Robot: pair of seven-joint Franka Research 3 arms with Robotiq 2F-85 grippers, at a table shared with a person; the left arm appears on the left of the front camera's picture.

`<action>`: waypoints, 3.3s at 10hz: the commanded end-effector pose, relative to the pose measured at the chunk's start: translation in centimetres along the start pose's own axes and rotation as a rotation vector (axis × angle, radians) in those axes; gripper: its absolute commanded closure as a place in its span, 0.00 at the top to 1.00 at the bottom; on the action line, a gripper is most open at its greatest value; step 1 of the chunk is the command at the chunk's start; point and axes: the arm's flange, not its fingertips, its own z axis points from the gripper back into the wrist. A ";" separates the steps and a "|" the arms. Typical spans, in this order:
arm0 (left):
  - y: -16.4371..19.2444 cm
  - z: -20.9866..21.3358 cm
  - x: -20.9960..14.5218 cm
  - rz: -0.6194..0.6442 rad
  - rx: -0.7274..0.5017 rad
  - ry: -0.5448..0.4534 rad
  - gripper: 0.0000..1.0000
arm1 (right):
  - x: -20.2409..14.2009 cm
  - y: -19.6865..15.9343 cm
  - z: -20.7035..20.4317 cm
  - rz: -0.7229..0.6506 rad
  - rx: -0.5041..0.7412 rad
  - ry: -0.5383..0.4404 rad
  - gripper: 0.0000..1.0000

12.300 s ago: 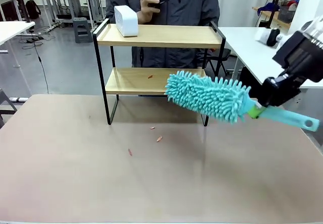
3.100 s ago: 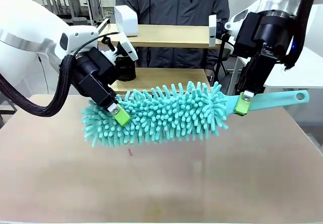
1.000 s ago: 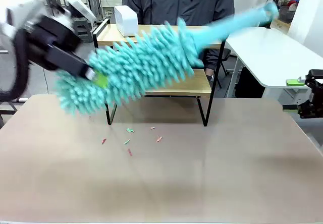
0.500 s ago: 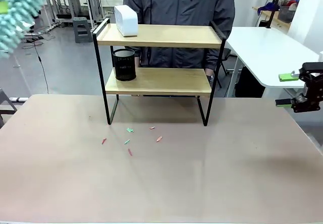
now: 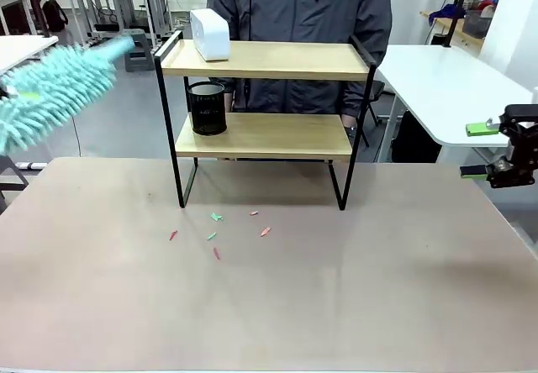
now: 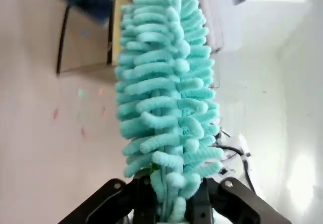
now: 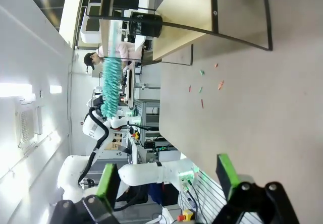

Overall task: Clean the shelf.
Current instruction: Hand the Duster back to the human.

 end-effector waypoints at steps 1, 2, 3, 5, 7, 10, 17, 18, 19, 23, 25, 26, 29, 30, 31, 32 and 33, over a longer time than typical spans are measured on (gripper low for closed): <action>0.9 0.3 0.3 0.230 0.076 0.119 0.00 | 0.0 0.2 0.3 -0.004 -0.008 0.014 1.00; 1.6 0.3 0.9 0.249 0.108 0.057 0.00 | 0.0 0.2 0.3 -0.004 -0.008 0.014 1.00; 1.5 -1.0 -0.3 0.133 0.039 0.077 0.00 | 0.0 0.2 0.3 -0.004 -0.008 0.014 1.00; 1.5 -1.0 -0.3 0.133 0.039 0.077 0.00 | 0.0 0.2 0.3 -0.004 -0.008 0.014 1.00; 1.5 -1.0 -0.3 0.133 0.039 0.077 0.00 | 0.0 0.2 0.3 -0.004 -0.008 0.014 1.00; 1.5 -1.0 -0.3 0.133 0.039 0.077 0.00 | 0.0 0.2 0.3 -0.004 -0.008 0.014 1.00; 1.7 -0.4 -0.2 0.143 0.083 0.109 1.00 | 0.0 0.2 0.3 -0.004 -0.008 0.014 1.00; 2.4 -0.2 -0.1 0.138 0.060 0.117 1.00 | 0.0 0.2 0.3 -0.004 -0.008 0.014 1.00; 3.3 -0.2 0.1 0.132 0.026 0.127 1.00 | 0.0 0.2 0.3 -0.004 -0.008 0.014 1.00; 7.0 -6.3 0.3 0.025 -0.158 0.262 1.00 | 0.0 0.2 0.3 -0.004 -0.008 0.014 1.00; 7.5 -11.2 -0.7 0.019 -0.231 0.325 1.00 | 0.0 0.2 0.3 -0.004 -0.008 0.014 1.00; 7.6 -12.8 -0.8 0.038 -0.217 0.318 1.00 | 0.0 0.2 0.3 -0.004 -0.008 0.014 1.00; 7.3 -9.5 -1.3 0.035 -0.187 0.299 1.00 | 0.0 0.2 0.3 -0.004 -0.008 0.014 1.00; 7.3 -9.5 -1.3 0.035 -0.187 0.299 1.00 | 0.0 0.2 0.3 -0.004 -0.008 0.014 1.00; 7.3 -9.5 -1.3 0.035 -0.187 0.299 1.00 | 0.0 0.2 0.3 -0.004 -0.008 0.014 1.00; 7.3 -9.5 -1.3 0.035 -0.187 0.299 1.00 | 0.0 0.2 0.3 -0.004 -0.008 0.014 1.00; 7.3 -9.5 -1.3 0.035 -0.187 0.299 1.00 | 0.0 0.2 0.3 -0.004 -0.008 0.014 1.00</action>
